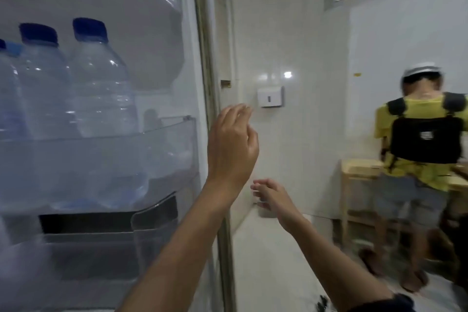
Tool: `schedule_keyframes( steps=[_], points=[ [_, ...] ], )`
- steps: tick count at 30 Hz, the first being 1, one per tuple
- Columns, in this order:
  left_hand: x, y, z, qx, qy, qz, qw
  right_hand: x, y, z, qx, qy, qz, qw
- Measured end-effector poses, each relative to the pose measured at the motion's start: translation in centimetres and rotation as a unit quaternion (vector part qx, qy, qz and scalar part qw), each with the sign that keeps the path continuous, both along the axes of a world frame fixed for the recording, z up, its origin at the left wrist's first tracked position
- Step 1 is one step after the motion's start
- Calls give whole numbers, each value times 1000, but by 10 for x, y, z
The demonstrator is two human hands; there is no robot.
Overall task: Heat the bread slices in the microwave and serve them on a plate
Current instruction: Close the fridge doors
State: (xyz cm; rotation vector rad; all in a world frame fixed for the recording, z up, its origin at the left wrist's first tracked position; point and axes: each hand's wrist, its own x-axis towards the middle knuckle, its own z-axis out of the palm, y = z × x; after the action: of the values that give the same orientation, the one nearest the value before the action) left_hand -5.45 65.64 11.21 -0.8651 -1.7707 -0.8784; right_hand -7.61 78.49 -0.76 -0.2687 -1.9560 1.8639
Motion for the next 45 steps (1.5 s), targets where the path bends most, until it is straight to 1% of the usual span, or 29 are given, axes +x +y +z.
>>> schedule_keyframes(
  steps=[2,5,7,10,13,15,17,20,25,29,32,35,37,40,42,45],
  points=[
    [-5,-7,3,-41,51,94,993,-21,-11,5,8,28,47,998],
    [-10,-18,3,-78,79,218,970,-42,-24,21,-10,91,103,990],
    [-12,-28,-4,-105,95,304,942,-48,-33,28,-34,108,150,982],
    [-12,-40,-17,-172,111,401,893,-48,-38,24,-22,95,203,974],
    [-10,-47,-34,-212,96,464,855,-42,-34,17,-3,97,231,968],
    [-5,-51,-47,-225,75,493,837,-37,-30,16,15,89,235,968],
    [4,-59,-59,-222,53,516,826,-30,-30,17,38,70,240,968],
    [20,-72,-74,-202,36,555,806,-15,-37,17,62,69,261,961],
    [43,-95,-87,-143,1,592,793,16,-53,17,87,107,282,950],
    [64,-111,-90,-93,-47,588,802,41,-74,15,109,163,280,940],
    [82,-125,-89,-65,-81,587,803,56,-92,11,124,191,293,929],
    [92,-142,-89,-43,-98,590,800,66,-112,7,162,228,293,914],
    [98,-156,-90,-31,-101,592,799,72,-124,6,201,271,297,893],
    [107,-176,-89,-13,-99,592,800,81,-143,5,269,334,334,839],
    [115,-187,-87,1,-99,586,804,86,-159,6,298,360,355,810],
    [127,-205,-84,27,-102,569,816,93,-185,8,326,401,356,778]
  ],
)
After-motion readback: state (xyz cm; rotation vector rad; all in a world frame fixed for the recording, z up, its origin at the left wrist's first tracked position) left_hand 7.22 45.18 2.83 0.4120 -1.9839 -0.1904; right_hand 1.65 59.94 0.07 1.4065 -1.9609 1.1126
